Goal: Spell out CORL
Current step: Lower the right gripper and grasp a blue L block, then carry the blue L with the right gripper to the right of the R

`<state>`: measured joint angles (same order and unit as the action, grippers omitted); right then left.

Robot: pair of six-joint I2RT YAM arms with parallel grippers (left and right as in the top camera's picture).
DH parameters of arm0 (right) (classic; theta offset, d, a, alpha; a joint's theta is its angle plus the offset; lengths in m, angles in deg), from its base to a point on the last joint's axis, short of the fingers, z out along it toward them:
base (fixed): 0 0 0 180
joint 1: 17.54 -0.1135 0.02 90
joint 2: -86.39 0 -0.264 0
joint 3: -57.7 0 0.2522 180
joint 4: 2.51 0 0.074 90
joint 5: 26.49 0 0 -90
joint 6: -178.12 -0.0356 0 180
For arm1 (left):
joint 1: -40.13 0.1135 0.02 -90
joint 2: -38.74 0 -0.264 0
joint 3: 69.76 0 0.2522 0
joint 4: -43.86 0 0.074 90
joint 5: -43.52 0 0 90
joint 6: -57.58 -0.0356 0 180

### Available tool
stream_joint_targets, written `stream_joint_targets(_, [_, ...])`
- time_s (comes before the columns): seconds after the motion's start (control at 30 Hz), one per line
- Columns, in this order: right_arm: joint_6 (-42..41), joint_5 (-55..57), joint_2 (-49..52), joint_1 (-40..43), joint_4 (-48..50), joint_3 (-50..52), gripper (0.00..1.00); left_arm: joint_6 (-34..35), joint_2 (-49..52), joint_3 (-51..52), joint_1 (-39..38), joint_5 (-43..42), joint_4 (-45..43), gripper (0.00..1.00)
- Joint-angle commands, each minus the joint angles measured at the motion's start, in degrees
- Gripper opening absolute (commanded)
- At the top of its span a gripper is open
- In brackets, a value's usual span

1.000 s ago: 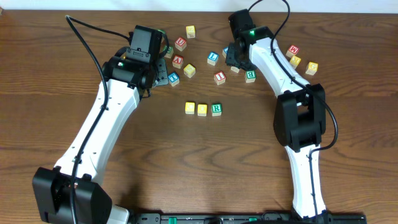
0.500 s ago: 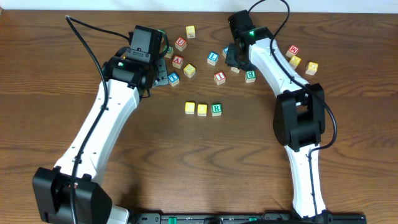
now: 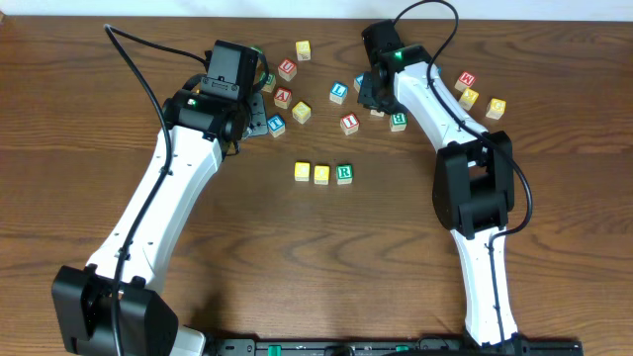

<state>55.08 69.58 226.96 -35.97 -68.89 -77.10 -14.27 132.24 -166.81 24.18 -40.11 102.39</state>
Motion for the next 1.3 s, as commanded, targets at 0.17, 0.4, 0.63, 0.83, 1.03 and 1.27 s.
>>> stream_joint_targets(0.17, [5.1,-2.1,-1.5,0.1,-0.6,-0.9,0.19,-0.3,0.6,-0.3,0.2,0.8,0.1,0.44])
stream_joint_targets(0.4, [9.0,-4.6,-8.0,0.1,-3.8,-0.9,0.17,-0.3,0.6,-0.3,0.2,0.8,0.1,0.44])
stream_joint_targets(0.63, [13.0,-7.3,-14.3,-0.4,-13.4,-0.9,0.19,-0.3,0.6,-0.3,0.2,0.8,0.1,0.44])
stream_joint_targets(0.83, [13.6,-7.3,-14.3,-1.2,-23.9,-0.2,0.19,-0.3,0.6,-0.3,0.2,0.8,0.0,0.44])
stream_joint_targets(1.03, [13.6,-7.3,-14.3,-3.8,-26.2,6.3,0.2,-0.3,0.6,-0.3,0.2,0.8,-0.1,0.44])
stream_joint_targets(1.27, [13.4,-8.0,-14.3,-7.0,-21.6,15.2,0.17,-0.3,0.6,-0.3,0.2,0.8,-0.1,0.44])
